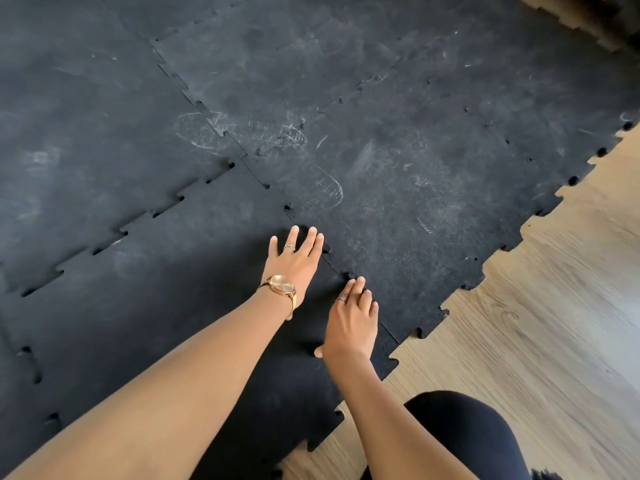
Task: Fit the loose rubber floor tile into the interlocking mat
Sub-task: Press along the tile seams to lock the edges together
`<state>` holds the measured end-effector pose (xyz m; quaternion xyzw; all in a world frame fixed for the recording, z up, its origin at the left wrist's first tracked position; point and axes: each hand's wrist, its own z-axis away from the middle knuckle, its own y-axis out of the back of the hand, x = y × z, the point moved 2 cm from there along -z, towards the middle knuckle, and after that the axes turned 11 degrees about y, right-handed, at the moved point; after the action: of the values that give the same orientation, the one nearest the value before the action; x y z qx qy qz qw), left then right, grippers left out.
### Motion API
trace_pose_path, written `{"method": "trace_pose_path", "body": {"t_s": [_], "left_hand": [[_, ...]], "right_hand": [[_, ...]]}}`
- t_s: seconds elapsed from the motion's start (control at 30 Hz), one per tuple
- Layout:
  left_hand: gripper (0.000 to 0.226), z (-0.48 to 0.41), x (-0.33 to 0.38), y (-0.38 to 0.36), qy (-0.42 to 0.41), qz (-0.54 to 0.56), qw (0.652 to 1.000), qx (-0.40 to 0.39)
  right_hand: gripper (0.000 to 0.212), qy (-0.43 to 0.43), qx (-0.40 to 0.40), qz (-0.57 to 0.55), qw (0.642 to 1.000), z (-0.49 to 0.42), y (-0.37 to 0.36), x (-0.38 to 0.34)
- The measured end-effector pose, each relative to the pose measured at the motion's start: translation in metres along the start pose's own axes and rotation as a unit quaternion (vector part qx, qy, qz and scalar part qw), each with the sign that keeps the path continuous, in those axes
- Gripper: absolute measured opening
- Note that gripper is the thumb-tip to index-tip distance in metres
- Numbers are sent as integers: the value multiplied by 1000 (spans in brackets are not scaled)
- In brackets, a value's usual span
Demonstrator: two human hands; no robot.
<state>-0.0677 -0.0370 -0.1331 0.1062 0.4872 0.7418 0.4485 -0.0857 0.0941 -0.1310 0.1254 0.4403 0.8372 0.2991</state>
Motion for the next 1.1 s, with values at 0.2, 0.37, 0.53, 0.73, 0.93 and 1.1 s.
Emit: {"method": "trace_pose_path", "body": {"t_s": [0.2, 0.37, 0.53, 0.73, 0.93, 1.1], "left_hand": [[112, 0, 14, 15, -17, -15, 1000, -1], [118, 10, -28, 13, -86, 203, 972, -76], [81, 19, -40, -44, 168, 299, 934, 101], [97, 13, -32, -77, 301, 281, 897, 161], [95, 9, -32, -82, 308, 275, 893, 178], [96, 8, -33, -80, 318, 286, 886, 180]], "right_hand": [[72, 21, -36, 71, 997, -7, 17, -9], [71, 63, -63, 81, 993, -6, 48, -7], [45, 93, -26, -198, 975, -48, 105, 52], [77, 170, 253, -574, 760, -66, 100, 53], [67, 255, 262, -712, 599, -85, 60, 16], [67, 282, 237, -671, 644, -102, 18, 19]]}}
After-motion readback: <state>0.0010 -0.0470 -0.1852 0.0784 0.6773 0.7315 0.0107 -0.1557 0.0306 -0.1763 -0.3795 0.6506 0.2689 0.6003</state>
